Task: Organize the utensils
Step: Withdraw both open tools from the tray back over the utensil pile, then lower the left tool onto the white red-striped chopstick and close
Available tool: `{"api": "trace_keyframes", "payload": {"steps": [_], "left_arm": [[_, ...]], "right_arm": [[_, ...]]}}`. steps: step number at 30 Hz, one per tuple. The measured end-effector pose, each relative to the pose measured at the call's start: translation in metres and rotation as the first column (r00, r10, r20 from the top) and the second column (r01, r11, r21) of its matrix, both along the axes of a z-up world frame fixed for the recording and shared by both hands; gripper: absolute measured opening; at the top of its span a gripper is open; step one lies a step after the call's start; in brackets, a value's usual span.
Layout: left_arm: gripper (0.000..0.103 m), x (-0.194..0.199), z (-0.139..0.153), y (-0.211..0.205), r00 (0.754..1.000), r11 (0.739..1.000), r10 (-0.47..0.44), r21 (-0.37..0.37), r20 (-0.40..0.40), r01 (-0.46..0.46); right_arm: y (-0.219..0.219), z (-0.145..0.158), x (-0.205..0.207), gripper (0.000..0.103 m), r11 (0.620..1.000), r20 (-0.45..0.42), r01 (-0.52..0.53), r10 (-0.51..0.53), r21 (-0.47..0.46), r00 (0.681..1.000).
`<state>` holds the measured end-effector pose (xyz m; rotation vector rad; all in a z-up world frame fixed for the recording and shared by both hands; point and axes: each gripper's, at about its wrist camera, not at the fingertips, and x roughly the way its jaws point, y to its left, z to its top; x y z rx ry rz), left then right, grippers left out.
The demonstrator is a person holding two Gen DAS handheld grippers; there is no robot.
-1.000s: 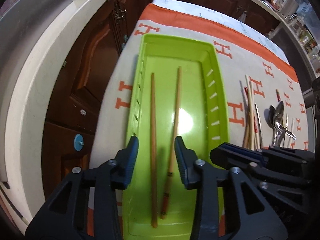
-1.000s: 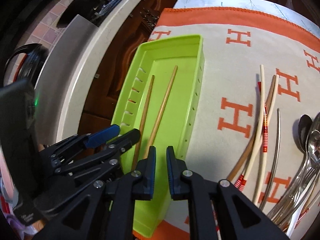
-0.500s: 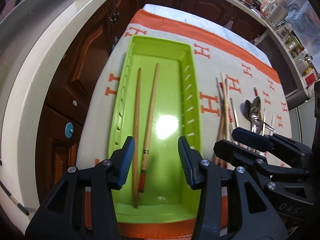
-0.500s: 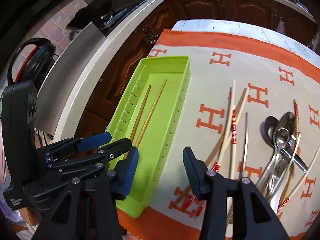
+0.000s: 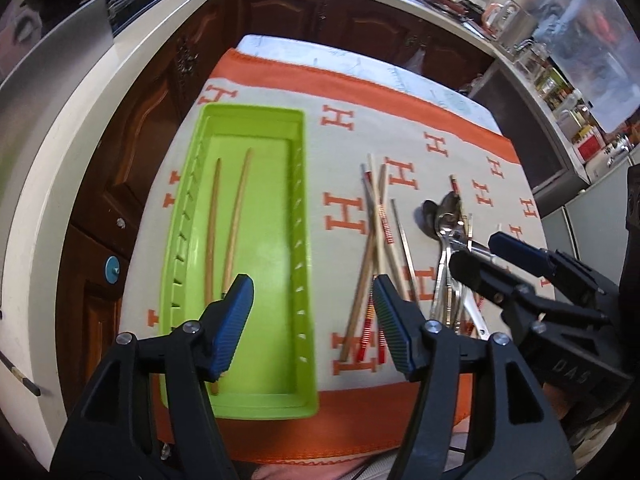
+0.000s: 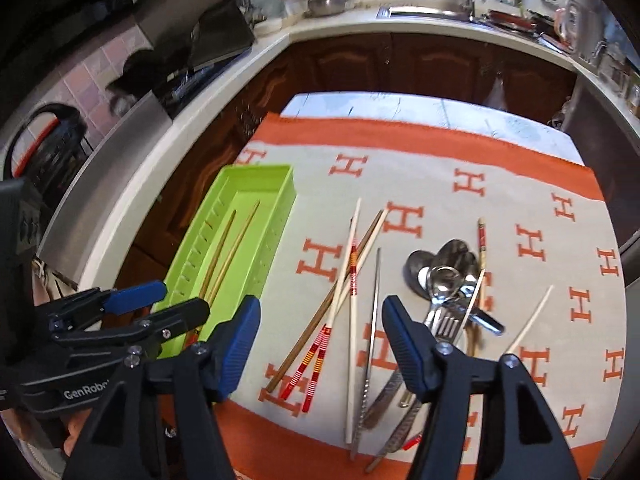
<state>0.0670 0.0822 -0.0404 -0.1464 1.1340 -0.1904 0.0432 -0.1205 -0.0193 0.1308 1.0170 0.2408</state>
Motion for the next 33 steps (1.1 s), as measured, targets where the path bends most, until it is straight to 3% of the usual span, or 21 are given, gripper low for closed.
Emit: {"api": "trace_keyframes", "payload": {"steps": [5,10,15,18,27,33], "left_arm": [[0.059,-0.007,0.013,-0.016,0.999,1.0,0.001,0.002,0.052,-0.001],[0.059,-0.014,0.029,-0.036,0.99,0.998,-0.045,0.052,0.137,0.038],[0.059,-0.016,0.029,-0.052,0.982,0.994,-0.098,0.069,0.161,0.088],[0.059,-0.015,0.019,-0.059,0.983,0.992,-0.122,0.062,0.137,0.114],[0.059,0.004,-0.037,-0.067,0.983,0.984,-0.177,-0.026,-0.04,0.176],[0.059,0.017,-0.06,-0.074,0.981,0.984,-0.177,-0.031,-0.075,0.175]], "right_arm": [[-0.014,0.012,-0.01,0.063,0.996,0.053,0.047,-0.043,-0.072,0.998],[-0.02,0.012,-0.017,0.063,0.981,0.064,0.043,-0.031,-0.187,0.997],[-0.033,0.011,-0.028,0.063,0.982,0.087,0.06,-0.045,-0.176,0.995],[-0.042,0.003,-0.031,0.063,0.982,0.079,0.076,-0.063,-0.176,0.995],[-0.055,-0.022,-0.031,0.063,0.988,0.074,0.093,-0.085,-0.12,0.994],[-0.055,-0.05,-0.02,0.063,0.991,-0.056,0.049,-0.057,-0.124,0.997]]}}
